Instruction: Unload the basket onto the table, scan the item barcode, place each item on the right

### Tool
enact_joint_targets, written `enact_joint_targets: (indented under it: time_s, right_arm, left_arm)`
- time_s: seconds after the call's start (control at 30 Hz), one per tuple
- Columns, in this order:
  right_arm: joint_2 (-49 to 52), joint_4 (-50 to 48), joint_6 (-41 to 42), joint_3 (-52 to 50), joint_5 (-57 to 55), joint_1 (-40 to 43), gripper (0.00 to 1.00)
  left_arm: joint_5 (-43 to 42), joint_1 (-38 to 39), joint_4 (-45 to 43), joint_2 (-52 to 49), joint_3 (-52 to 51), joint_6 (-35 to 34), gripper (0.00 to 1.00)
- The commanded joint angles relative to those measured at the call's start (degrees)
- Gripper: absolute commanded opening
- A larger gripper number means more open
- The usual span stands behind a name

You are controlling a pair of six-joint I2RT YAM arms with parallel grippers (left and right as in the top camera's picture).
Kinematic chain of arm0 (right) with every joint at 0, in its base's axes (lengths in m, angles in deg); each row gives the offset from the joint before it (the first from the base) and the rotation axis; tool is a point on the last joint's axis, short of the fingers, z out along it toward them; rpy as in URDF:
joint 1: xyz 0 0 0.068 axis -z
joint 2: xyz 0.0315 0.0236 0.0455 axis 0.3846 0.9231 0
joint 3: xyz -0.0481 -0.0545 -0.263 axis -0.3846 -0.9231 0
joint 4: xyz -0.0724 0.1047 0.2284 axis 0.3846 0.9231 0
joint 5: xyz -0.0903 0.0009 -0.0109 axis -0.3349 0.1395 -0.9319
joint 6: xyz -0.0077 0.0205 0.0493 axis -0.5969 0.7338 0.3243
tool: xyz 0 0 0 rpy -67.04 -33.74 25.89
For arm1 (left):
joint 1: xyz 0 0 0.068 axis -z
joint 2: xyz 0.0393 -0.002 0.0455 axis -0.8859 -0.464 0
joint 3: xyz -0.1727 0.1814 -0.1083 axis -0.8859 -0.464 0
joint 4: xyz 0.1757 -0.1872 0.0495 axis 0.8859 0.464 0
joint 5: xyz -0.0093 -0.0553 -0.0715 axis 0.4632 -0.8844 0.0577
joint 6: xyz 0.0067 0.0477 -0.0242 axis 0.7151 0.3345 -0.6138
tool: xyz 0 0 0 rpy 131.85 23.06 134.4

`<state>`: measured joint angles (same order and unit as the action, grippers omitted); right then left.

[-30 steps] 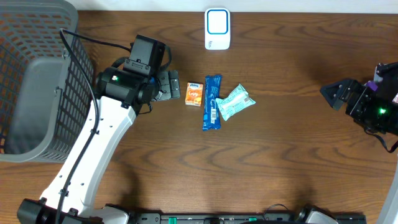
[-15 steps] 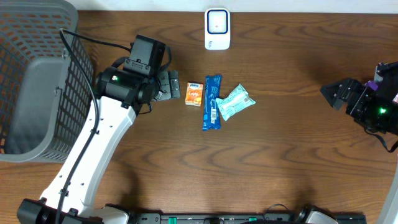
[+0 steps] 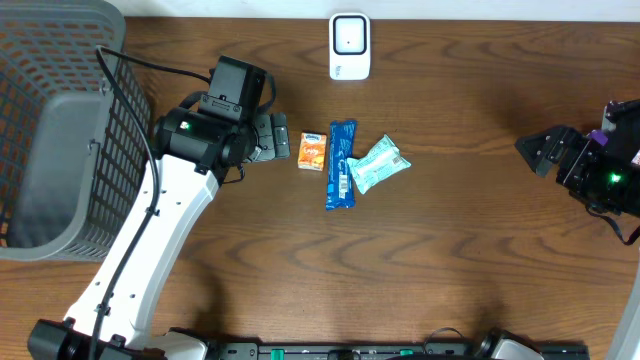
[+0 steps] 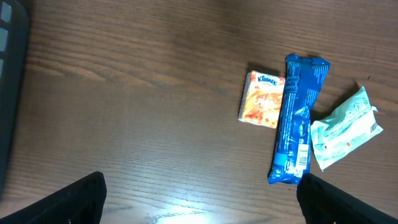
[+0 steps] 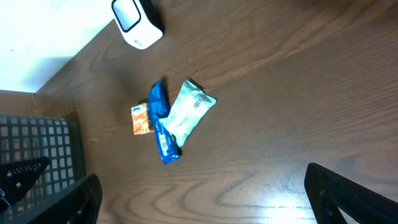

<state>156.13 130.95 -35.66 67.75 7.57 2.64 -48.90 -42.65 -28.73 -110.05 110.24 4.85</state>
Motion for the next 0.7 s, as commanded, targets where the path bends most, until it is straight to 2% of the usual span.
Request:
enact_joint_targets:
  time_s: [0.0,0.4,0.67]
  right_arm:
    - [-0.46,-0.15,-0.83,-0.11,0.92,-0.72,0.99]
    - [-0.46,-2.21,-0.81,-0.11,4.15,-0.81,0.99]
    - [-0.46,-5.01,-0.81,-0.11,4.09,-6.23,0.99]
  left_arm:
    - [0.35,-0.13,0.15,-0.33,0.22,0.55,0.98]
    - [0.35,-0.13,0.15,-0.33,0.22,0.55,0.98]
    - [0.33,-0.13,0.15,-0.33,0.22,0.55,0.97]
